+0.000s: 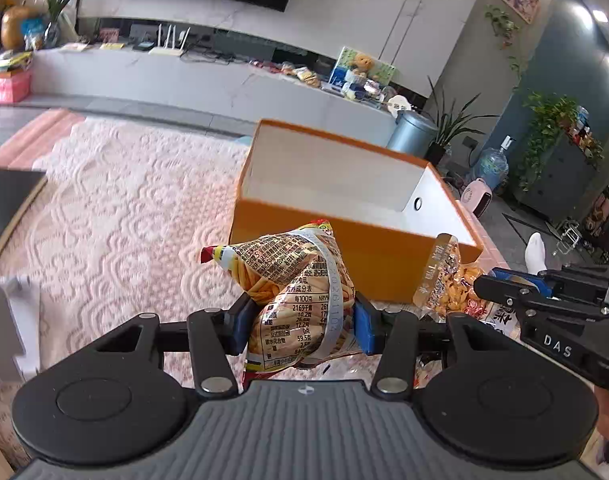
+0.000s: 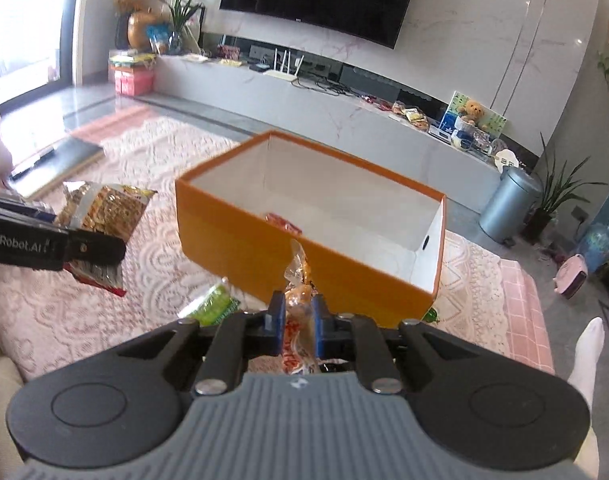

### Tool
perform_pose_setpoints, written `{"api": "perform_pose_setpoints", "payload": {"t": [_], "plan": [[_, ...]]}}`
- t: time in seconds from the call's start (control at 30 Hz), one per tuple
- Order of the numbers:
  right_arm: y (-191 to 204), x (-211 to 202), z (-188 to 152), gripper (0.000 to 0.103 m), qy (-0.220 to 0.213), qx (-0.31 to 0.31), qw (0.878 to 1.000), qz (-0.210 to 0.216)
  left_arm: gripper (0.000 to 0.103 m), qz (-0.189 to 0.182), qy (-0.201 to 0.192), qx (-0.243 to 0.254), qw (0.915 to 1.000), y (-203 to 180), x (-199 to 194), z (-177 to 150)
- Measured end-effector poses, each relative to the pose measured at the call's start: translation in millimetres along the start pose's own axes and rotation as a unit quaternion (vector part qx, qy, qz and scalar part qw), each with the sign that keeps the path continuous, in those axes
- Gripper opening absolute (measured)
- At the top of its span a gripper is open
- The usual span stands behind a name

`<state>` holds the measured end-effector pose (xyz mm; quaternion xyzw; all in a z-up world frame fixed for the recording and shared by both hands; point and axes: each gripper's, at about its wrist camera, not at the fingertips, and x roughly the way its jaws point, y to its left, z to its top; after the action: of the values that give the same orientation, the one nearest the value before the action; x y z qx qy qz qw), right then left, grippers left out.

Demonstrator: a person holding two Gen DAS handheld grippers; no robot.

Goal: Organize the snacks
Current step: 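Lift both held packs and carry them over the orange box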

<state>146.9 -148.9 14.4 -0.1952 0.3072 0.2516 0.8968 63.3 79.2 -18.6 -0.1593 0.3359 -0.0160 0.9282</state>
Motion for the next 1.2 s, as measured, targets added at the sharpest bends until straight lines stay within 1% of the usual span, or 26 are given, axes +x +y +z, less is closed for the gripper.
{"api": "perform_pose_setpoints", "payload": {"t": [0.13,0.23,0.3,0.4,0.53,0.7,0.87,0.97,1.13,1.2], "plan": [[-8.4,-9.1,13.9,0.010,-0.011,0.005,1.000,0.016,0.056,-0.006,-0.011,0.015,0.9998,-9.1,-4.1,15.4],[-13.4,-15.2,26.0,0.009,-0.022,0.000,1.000,0.020,0.056,-0.009,-0.022,0.024,0.9994,-17.1,-4.7,29.8],[-16.1,-19.3,34.8,0.009,-0.034,-0.005,0.999,0.018,0.056,-0.007,-0.027,0.034,0.9990,-23.1,-3.4,39.7],[-17.9,-22.1,47.9,0.009,-0.052,-0.018,0.998,0.008,0.056,-0.015,-0.026,0.044,0.9986,-29.7,2.0,53.4],[-17.2,-14.2,65.6,0.009,-0.064,-0.046,0.997,-0.009,0.056,-0.018,-0.023,0.055,0.9981,-36.8,13.6,70.1],[-19.2,6.6,87.9,0.009,-0.065,-0.076,0.995,-0.027,0.056,-0.032,-0.011,0.044,0.9984,-38.0,32.8,90.1],[-21.9,37.7,103.2,0.009,-0.054,-0.107,0.992,-0.044,0.056,-0.028,-0.001,0.047,0.9985,-40.4,57.9,108.1],[-26.2,59.8,110.8,0.009,-0.041,-0.120,0.991,-0.049,0.056,-0.034,0.017,0.042,0.9984,-38.1,76.6,115.7],[-32.7,100.8,114.2,0.009,-0.016,-0.143,0.988,-0.055,0.056,-0.014,0.048,0.048,0.9976,-35.6,117.3,119.2],[-34.4,115.9,112.7,0.009,-0.004,-0.151,0.987,-0.055,0.056,-0.019,0.070,0.042,0.9965,-33.7,136.1,117.5]]}}
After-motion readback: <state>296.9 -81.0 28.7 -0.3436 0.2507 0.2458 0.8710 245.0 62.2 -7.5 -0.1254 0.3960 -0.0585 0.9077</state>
